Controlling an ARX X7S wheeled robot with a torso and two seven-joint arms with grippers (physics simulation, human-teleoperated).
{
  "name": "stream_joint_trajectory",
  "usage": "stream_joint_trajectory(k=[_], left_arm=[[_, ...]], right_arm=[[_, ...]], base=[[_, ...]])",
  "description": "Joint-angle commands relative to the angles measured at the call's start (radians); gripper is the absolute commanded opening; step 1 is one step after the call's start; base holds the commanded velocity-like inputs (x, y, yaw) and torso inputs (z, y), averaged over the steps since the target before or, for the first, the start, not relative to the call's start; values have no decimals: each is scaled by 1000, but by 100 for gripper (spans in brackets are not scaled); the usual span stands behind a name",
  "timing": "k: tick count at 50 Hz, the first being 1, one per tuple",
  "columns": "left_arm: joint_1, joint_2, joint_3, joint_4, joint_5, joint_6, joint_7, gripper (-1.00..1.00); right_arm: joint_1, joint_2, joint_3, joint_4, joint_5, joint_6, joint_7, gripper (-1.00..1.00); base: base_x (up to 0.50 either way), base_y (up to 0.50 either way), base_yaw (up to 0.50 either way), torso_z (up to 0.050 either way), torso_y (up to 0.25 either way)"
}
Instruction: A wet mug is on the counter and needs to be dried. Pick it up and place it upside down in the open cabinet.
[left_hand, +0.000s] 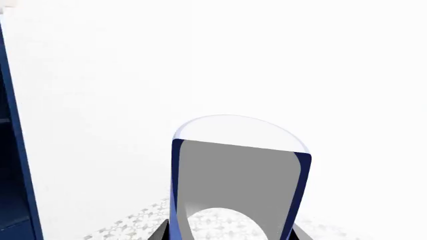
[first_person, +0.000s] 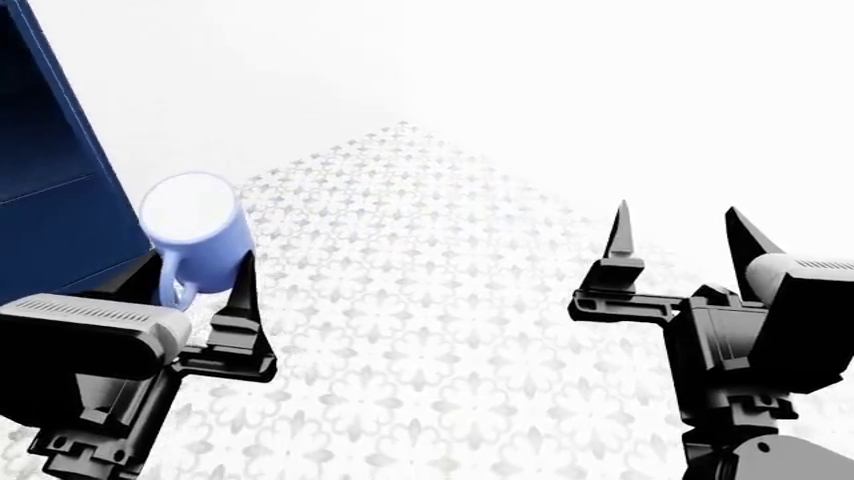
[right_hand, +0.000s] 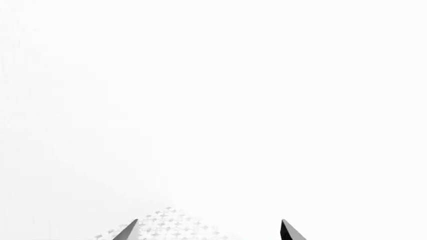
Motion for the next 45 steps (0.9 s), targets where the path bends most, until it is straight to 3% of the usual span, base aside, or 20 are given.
stream_joint_trajectory(k=[1,45], left_arm=[[11,8,4,12,15,15,-28,-100],[15,0,21,6,21,29,-31,-100]], right_arm=[[-17,0,-1,-11,-19,-9,12,100],[-18,-8,0,-17,-24,19,13,100]], base=[[0,0,500,0,0],[0,0,500,0,0]])
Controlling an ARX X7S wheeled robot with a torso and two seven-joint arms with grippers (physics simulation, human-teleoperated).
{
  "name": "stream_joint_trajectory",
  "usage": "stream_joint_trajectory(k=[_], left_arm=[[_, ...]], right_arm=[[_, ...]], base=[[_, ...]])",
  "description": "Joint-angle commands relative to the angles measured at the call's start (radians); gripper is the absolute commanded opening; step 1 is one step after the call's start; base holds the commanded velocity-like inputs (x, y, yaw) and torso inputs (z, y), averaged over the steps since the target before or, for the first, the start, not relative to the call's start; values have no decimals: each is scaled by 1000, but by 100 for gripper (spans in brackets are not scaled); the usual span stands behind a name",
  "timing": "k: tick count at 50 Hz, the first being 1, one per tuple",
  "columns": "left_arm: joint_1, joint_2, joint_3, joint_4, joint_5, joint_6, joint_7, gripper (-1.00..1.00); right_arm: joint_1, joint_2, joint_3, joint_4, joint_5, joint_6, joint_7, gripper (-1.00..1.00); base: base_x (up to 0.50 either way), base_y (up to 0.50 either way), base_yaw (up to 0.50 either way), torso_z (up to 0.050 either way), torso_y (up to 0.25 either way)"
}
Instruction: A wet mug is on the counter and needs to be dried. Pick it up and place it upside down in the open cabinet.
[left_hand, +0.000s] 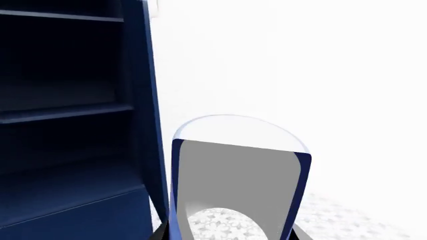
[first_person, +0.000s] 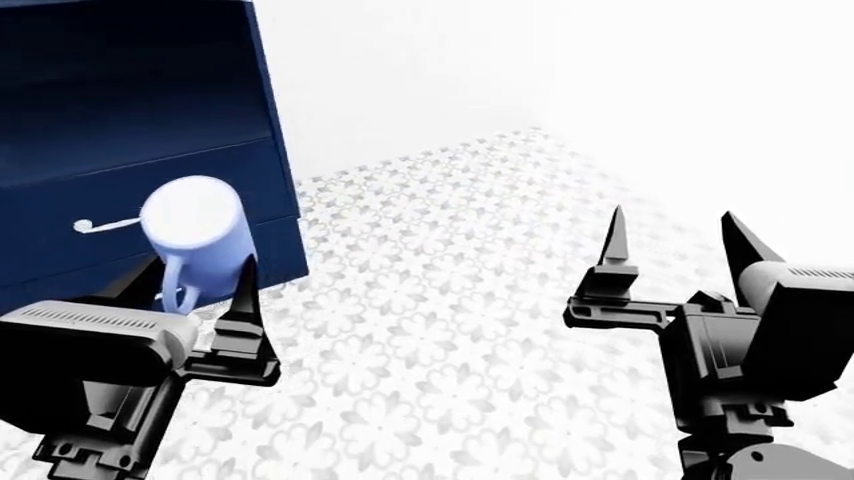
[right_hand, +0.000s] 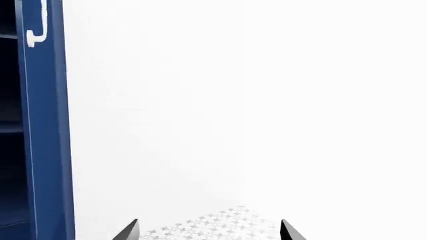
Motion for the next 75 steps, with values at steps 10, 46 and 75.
stream_joint_trajectory(k=[10,46,75], left_arm=[[-4,-5,-6,6,-17,8,-21,-100],[2,-13,-3,10,-21,19,-29,-100],[-2,-20,11,13,-18,21,-37,-100]], right_arm=[[-3,-3,3,-2,0,4,-2,100],[-14,-7,10,10,-1,1,-7,100],[-26,4,34,7,16,2,50,100]], base=[[0,0,500,0,0],[0,0,500,0,0],[14,258,241,0,0]])
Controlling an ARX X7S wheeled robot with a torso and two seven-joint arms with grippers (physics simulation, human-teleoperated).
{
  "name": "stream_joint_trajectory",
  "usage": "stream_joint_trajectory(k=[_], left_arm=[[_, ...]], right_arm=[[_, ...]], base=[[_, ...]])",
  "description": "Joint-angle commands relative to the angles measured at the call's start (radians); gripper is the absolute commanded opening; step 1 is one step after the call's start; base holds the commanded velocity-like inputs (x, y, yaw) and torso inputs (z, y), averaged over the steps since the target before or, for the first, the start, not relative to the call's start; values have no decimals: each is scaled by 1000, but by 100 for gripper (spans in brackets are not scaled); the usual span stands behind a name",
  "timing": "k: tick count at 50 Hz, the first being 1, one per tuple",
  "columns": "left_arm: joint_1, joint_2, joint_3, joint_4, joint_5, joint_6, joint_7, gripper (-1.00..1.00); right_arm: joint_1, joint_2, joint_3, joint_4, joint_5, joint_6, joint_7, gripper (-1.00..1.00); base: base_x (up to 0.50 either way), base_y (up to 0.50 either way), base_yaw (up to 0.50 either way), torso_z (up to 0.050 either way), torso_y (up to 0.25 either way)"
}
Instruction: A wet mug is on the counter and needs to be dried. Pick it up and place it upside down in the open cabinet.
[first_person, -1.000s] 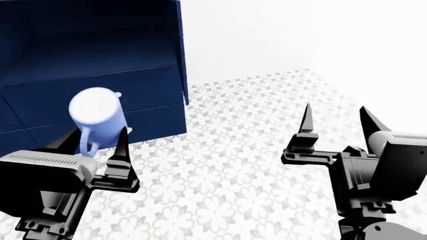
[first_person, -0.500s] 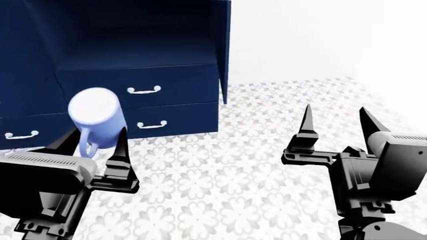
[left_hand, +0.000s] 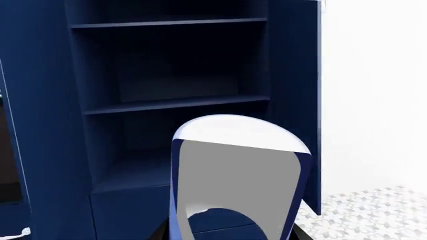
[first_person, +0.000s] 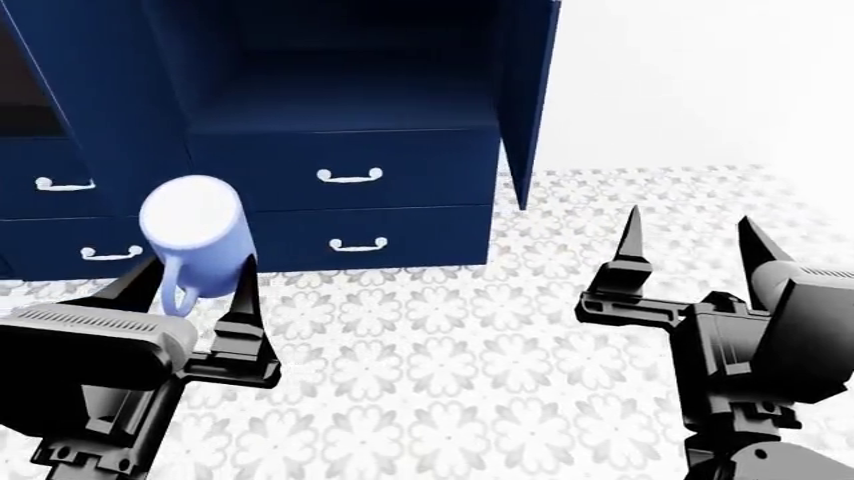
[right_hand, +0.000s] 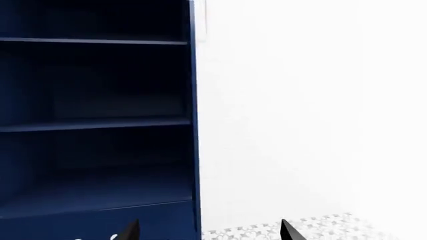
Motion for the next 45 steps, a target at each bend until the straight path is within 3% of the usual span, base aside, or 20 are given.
stream_joint_trajectory(k=[1,8,28,45], left_arm=[[-4,-3,-3,4,-11,8,-13,-100],[-9,-4,2,1,-12,7,-13,-100],[-79,24,66,-9,-19,-29,-22,-100],[-102,24,76,24,-50,-45,-42,-100]], right_arm=[[-5,1,7,1,7,-3,10,100],[1,-3,-8,2,11,10,-40,100],[17,-53,-42,-14,22,35,-121,100],[-2,-82,-46,-21,-20,35,-76,100]], base=[[27,499,0,0,0],[339,365,0,0,0],[504,67,0,0,1],[482,272,0,1,2]])
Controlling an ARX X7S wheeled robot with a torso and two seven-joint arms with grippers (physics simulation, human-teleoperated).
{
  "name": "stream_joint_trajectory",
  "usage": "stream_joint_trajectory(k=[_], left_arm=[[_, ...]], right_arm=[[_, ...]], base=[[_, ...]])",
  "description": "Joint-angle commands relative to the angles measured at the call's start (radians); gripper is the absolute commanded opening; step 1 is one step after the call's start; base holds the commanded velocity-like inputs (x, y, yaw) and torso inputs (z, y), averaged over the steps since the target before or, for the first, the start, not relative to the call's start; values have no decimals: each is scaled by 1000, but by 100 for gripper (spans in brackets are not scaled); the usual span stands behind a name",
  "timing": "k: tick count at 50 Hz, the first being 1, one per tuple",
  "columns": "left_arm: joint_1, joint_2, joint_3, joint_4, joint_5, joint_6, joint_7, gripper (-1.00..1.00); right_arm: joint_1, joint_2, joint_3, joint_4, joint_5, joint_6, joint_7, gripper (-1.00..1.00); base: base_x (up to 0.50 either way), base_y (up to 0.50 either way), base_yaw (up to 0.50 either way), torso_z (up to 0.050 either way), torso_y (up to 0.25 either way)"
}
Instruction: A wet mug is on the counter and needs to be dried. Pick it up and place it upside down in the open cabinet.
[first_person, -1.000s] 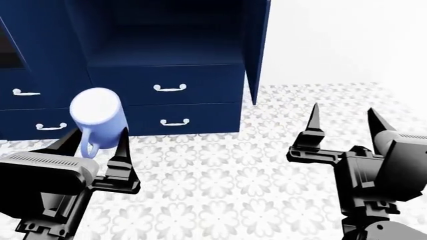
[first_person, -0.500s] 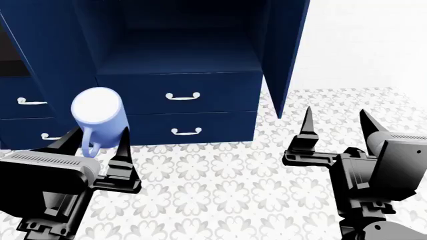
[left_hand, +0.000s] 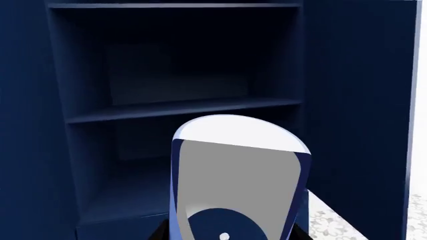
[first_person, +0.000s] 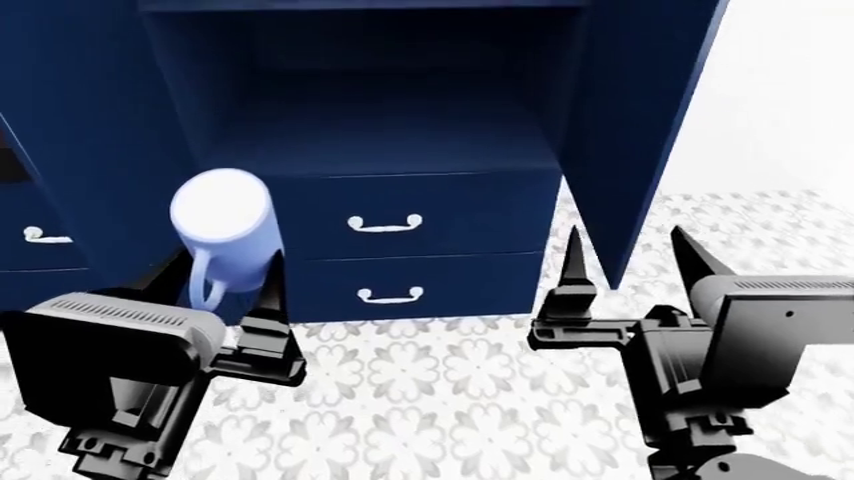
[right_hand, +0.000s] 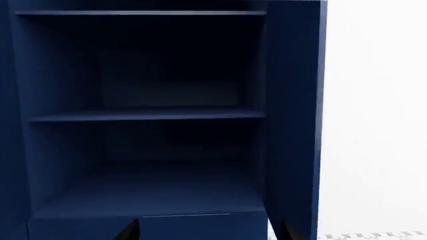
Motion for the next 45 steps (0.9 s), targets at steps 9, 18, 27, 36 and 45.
stream_joint_trajectory(k=[9,18,27,36,45], left_arm=[[-30,2,10,17,-33,-8,-24,-100],[-27,3,15,14,-28,3,-19,-100],[-26,0,13,25,-39,4,-27,-100],[-31,-3,12,25,-47,4,-32,-100],[-28,-5,15,22,-42,13,-30,-100]], right_arm=[[-11,-10,-2,-13,-31,-4,8,100],[-14,-9,2,-18,-38,-4,16,100],[-19,-7,6,-22,-42,-10,20,100],[-15,-11,6,-23,-49,-3,20,100],[-15,-16,7,-21,-53,-2,19,100]], base=[[503,230,0,0,1],[503,51,0,0,1],[499,-27,0,0,1],[499,-27,0,0,1],[503,51,0,0,1]])
